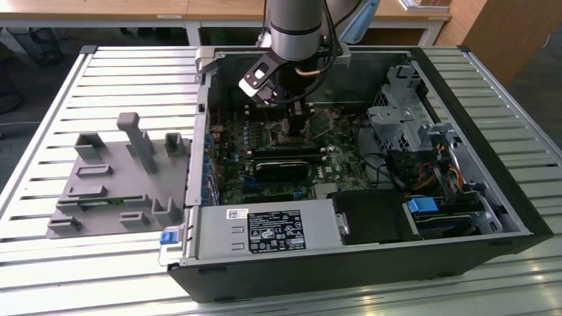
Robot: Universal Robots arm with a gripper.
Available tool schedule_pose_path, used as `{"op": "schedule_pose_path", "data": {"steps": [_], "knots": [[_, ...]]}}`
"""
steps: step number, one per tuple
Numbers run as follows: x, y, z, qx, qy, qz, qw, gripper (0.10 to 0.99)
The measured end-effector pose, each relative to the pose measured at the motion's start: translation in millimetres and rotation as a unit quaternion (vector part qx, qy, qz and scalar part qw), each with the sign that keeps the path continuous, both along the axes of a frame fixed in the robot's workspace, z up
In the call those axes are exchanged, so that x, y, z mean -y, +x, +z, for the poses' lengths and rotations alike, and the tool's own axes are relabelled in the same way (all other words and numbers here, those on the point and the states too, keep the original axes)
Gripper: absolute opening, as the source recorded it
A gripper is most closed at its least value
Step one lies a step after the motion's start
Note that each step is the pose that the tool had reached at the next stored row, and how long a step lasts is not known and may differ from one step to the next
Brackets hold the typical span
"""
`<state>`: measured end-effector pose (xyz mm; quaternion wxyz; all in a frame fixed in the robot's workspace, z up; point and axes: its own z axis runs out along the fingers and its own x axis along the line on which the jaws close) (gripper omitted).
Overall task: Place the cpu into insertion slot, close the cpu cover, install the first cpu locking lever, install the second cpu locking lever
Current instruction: 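Place the cpu into insertion slot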
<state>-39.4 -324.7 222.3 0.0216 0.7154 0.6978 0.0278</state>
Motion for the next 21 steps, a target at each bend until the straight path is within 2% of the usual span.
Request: {"op": "schedule_pose_path", "data": {"steps": [5,21], "knots": [[-0.5,-1.0,-5.5,0.0000,0.0000,-0.002,1.0000,0.525],[-2.5,-3.6,-16.6,0.0000,0.0000,-0.009,1.0000,0.525]]}}
